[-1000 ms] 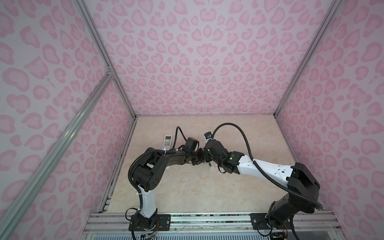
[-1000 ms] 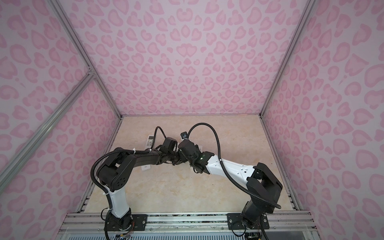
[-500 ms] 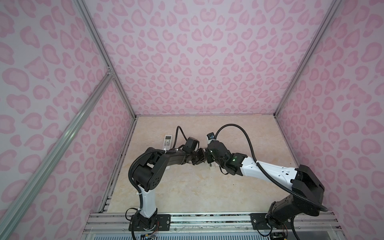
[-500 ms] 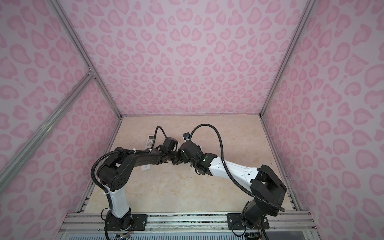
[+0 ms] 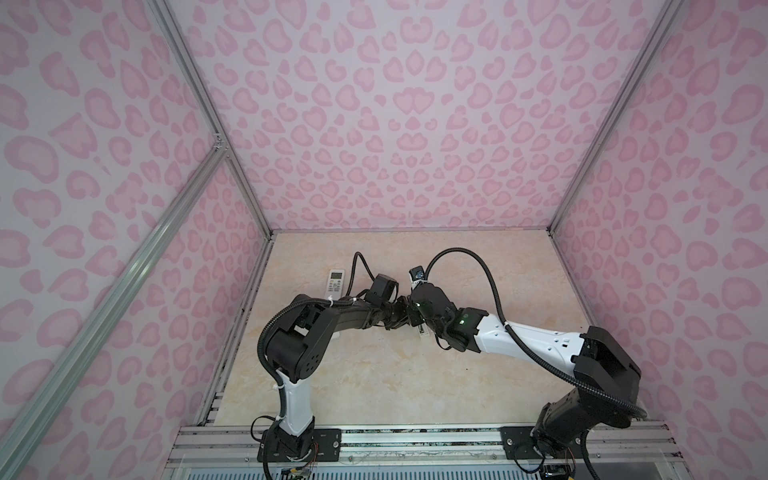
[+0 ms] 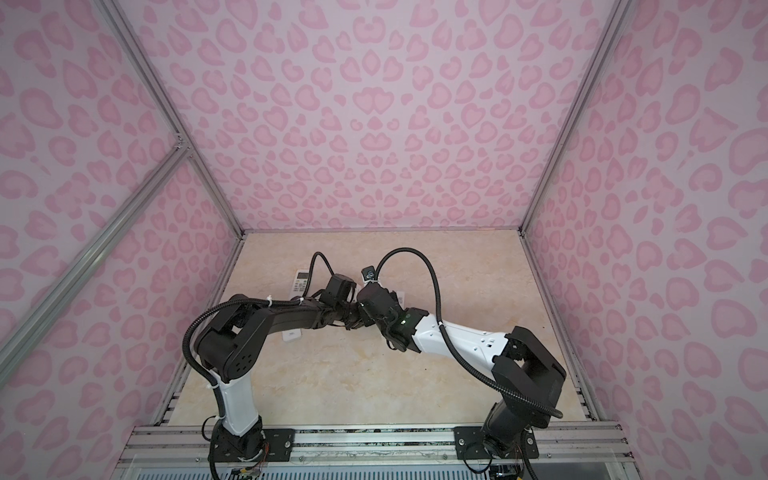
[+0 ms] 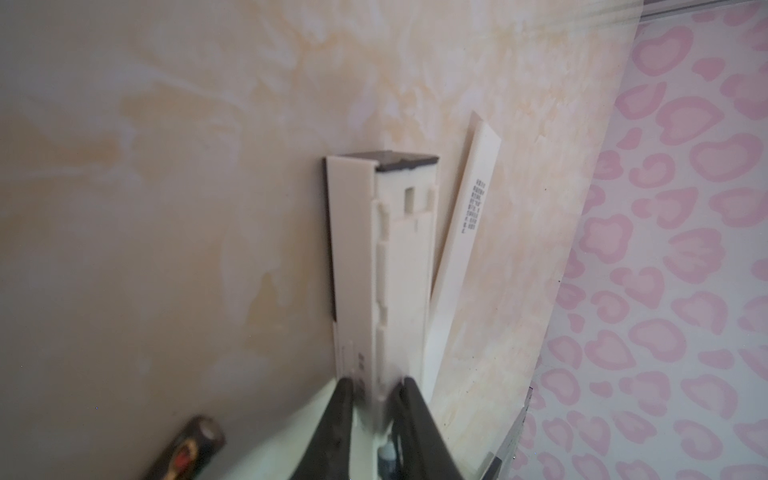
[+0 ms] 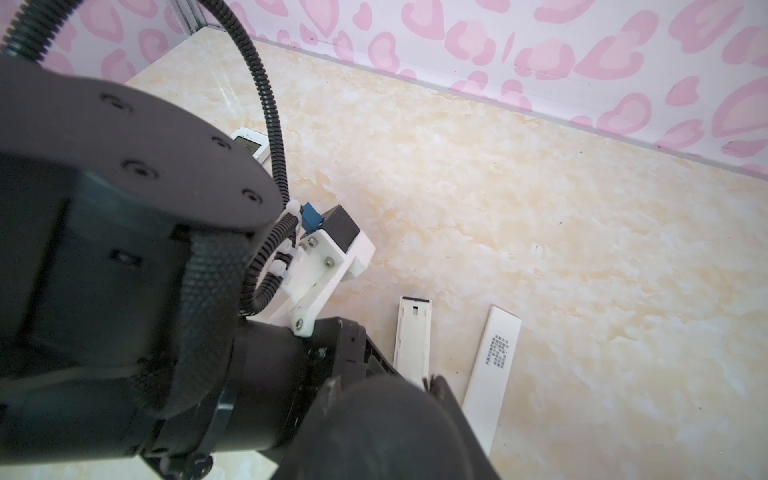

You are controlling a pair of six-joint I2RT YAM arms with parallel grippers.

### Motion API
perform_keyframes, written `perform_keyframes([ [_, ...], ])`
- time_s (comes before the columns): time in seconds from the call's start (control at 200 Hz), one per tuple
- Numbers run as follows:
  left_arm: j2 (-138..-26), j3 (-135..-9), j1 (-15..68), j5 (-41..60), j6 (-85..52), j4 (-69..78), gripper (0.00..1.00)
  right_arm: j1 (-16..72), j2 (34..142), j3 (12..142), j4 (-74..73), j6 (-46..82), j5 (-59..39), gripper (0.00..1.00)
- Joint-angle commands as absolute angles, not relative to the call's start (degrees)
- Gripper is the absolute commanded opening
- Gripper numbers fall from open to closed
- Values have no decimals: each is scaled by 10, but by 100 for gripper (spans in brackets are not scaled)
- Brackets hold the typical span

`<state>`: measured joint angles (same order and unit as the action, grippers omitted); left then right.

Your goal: Unload the batteries from the remote control

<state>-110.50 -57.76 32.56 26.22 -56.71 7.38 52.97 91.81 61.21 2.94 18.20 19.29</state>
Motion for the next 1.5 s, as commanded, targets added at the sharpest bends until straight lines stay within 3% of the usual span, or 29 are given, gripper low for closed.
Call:
perform_keyframes([
  [0.0,-1117,-577,326,240,-555,7,22,536,925,610,63,173,194,0],
  [0.255,-1117,-576,326,243,-553,7,22,549,924,616,69,169,222,0],
  [0.66,-1104,-568,326,245,-546,5,21,533,862,577,8,221,189,0],
  [1.08,-1077,-588,326,247,-529,-7,28,453,833,561,2,283,125,0],
  [1.495,-1033,-595,326,236,-501,-28,34,440,859,560,-4,296,108,0],
])
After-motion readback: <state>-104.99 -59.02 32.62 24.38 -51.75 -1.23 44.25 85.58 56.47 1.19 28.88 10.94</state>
